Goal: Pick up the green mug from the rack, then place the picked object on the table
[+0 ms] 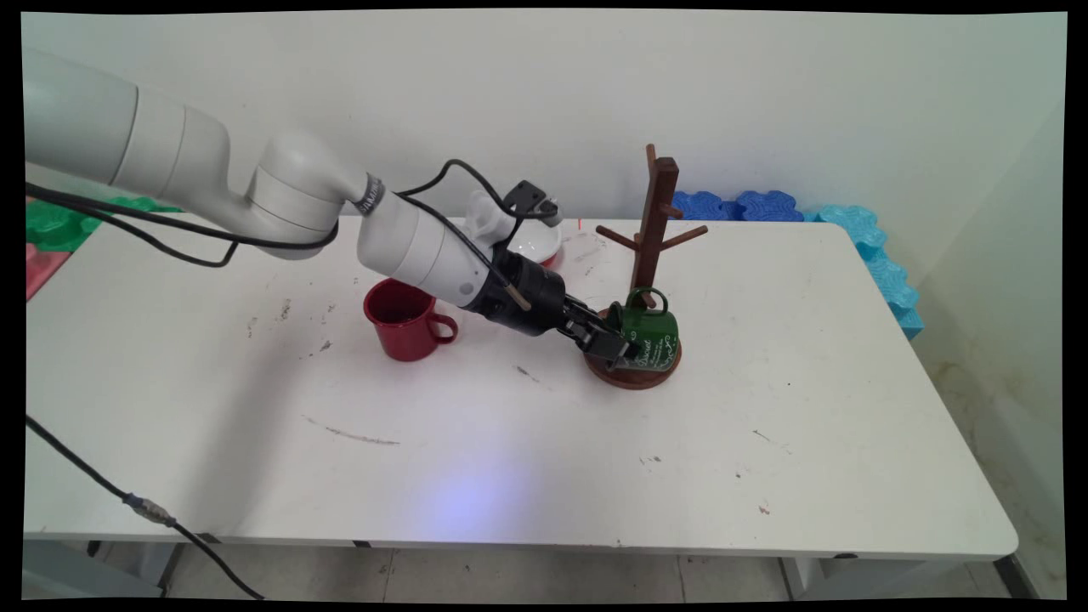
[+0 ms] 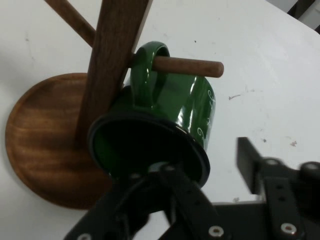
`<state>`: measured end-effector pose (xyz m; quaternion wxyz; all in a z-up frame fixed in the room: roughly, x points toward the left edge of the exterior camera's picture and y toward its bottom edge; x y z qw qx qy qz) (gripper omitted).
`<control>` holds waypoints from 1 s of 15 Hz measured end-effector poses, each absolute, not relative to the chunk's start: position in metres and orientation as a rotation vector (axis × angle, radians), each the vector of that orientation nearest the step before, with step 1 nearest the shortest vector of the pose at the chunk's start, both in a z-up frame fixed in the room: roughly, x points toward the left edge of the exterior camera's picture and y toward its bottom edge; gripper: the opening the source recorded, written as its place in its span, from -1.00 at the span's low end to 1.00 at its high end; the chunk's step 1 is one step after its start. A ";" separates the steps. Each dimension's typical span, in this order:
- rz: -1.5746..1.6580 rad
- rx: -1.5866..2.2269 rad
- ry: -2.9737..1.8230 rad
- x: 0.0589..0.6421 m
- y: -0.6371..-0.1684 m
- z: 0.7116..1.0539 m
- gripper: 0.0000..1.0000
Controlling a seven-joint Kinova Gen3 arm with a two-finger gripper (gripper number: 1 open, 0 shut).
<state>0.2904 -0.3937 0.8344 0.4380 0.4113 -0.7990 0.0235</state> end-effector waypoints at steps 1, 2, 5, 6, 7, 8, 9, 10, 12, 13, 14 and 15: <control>0.059 1.021 -1.987 0.290 -0.394 0.834 -1.00; 0.059 1.019 -1.988 0.290 -0.395 0.834 -1.00; 0.062 1.017 -1.989 0.290 -0.397 0.833 -1.00; 0.065 1.017 -1.988 0.289 -0.397 0.832 -1.00; 0.067 1.017 -1.989 0.289 -0.398 0.832 -1.00; 0.070 1.018 -1.988 0.289 -0.398 0.831 -1.00; 0.072 1.019 -1.989 0.289 -0.398 0.831 -1.00; 0.073 1.018 -1.989 0.289 -0.398 0.830 -1.00; 0.073 1.017 -1.990 0.290 -0.397 0.831 -1.00; 0.074 1.016 -1.990 0.290 -0.398 0.831 -1.00; 0.075 1.016 -1.991 0.290 -0.398 0.831 -1.00; 0.075 1.015 -1.991 0.290 -0.397 0.832 -1.00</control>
